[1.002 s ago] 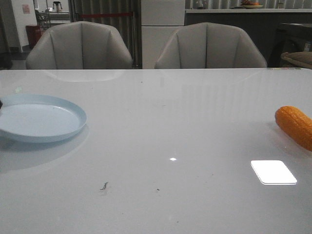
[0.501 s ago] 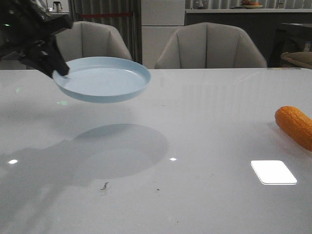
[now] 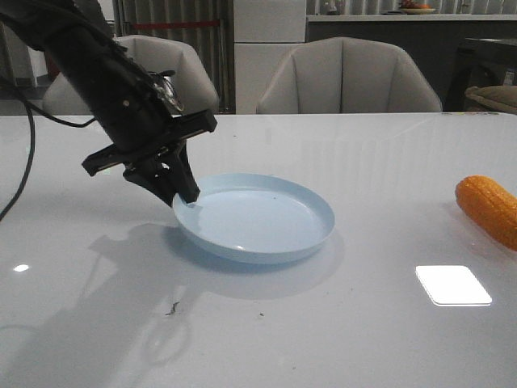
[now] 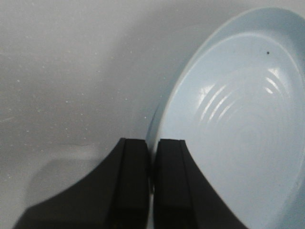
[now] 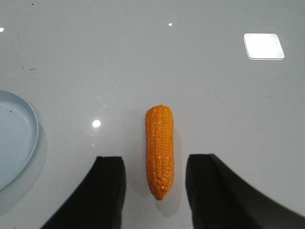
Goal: Place corn on plate with both arms
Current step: 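Grip the plate rim with the left gripper and drag it toward the table center, then release the plate and raise the left gripper away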
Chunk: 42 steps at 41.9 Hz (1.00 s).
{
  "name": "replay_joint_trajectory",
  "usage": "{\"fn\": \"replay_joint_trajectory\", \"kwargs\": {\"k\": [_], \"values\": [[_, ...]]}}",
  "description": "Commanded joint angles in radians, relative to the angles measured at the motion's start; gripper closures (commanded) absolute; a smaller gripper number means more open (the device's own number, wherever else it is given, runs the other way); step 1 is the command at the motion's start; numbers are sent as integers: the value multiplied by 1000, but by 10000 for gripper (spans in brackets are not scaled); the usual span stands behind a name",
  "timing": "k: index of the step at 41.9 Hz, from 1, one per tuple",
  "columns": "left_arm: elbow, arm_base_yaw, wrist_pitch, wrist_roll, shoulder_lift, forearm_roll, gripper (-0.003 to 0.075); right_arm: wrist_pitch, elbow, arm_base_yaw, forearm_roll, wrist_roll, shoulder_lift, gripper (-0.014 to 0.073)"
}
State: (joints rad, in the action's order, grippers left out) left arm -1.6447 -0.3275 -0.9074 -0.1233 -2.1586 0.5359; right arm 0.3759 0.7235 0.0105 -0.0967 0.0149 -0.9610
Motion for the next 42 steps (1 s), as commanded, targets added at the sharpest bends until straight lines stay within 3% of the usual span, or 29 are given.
{"fn": "replay_joint_trajectory", "kwargs": {"k": [1,9,13,17,32,37,42], "values": [[-32,-10,-7,15,54,43,507,-70,32,0,2,6,9,179],[-32,-10,-12,15,54,41,336,-69,32,0,2,6,9,179],[-37,0,-20,15,54,43,335,-69,32,0,2,6,9,179],[-80,20,-109,15,54,43,335,-65,32,0,2,6,9,179],[-401,115,-246,-25,82,14,335,-62,32,0,-9,5,9,179],[-481,129,-332,-25,158,-80,335,-62,32,0,-12,5,9,179],[-487,129,-320,-25,295,-247,335,-62,32,0,-12,5,9,179]]}}
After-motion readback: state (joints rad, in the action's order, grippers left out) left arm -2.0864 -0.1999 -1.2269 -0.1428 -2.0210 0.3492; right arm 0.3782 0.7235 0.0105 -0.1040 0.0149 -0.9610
